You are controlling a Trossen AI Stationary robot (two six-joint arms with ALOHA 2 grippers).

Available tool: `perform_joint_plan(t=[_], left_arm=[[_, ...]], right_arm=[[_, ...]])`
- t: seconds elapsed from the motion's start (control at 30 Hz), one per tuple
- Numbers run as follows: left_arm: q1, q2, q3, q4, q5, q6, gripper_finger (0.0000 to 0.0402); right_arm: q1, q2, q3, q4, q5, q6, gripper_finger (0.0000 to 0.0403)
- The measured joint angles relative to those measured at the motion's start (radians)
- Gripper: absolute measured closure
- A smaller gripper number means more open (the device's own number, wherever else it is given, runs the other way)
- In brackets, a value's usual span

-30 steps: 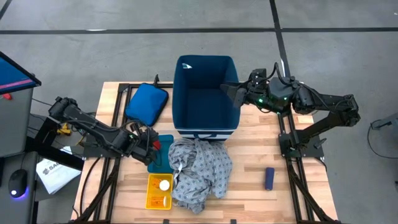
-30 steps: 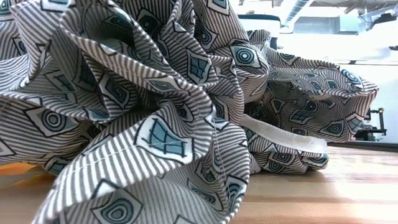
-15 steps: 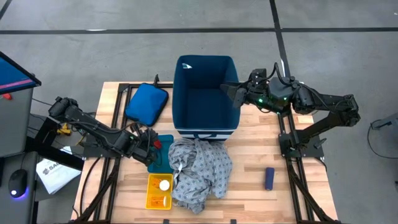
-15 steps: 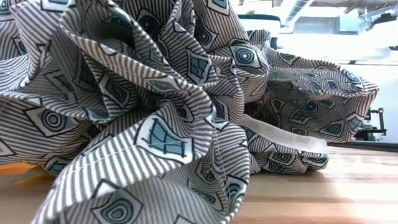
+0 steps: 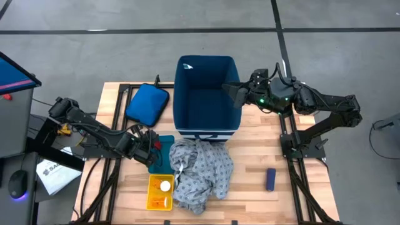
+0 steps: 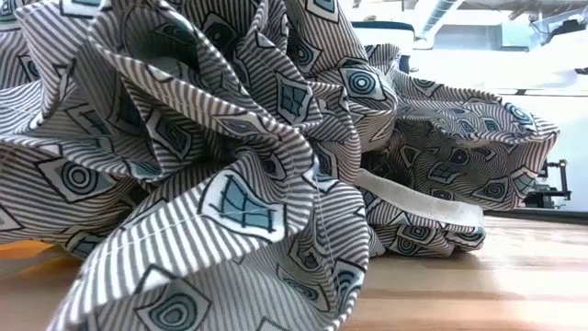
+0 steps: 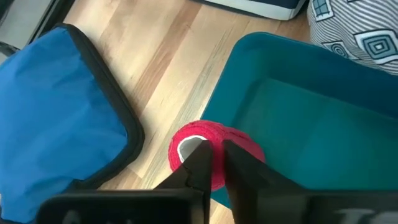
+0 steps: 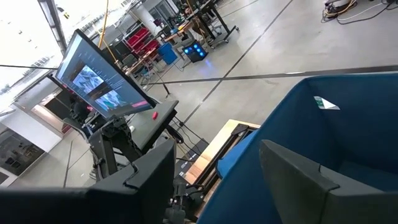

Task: Pick & place medical supplies in basket/bin
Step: Put the red bandage into the blue bin, then put the blue bandage into the blue bin

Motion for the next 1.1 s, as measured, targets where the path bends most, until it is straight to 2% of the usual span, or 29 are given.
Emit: perform_joint_plan(t=[0.3, 0.53, 0.8, 0.97, 1.1], left_arm=[[0.000, -0.016, -0.001, 0.003, 0.020, -0.004, 0.0293], [-0.003, -0.133, -0.001, 0.023, 0.020, 0.000, 0.0248], [-0.003, -0.333, -0.001, 0.087, 0.018, 0.059, 0.0231], [-0.003, -0.435, 0.000, 0.211, 0.057, 0.128, 0.0233], [-0.003, -0.475, 0.000, 0.330, 0.020, 0.173, 0.0241]], right_arm=[[0.000, 0.000, 0.000, 0.000, 0.000, 0.000, 0.0175], [0.000, 0.000, 0.000, 0.000, 0.000, 0.000, 0.0175], [0.000, 0.000, 0.000, 0.000, 0.000, 0.000, 0.0175], [0.000, 0.000, 0.000, -0.030, 0.000, -0.006, 0.0175], [0.001, 0.000, 0.000, -0.111, 0.000, 0.000, 0.0175]])
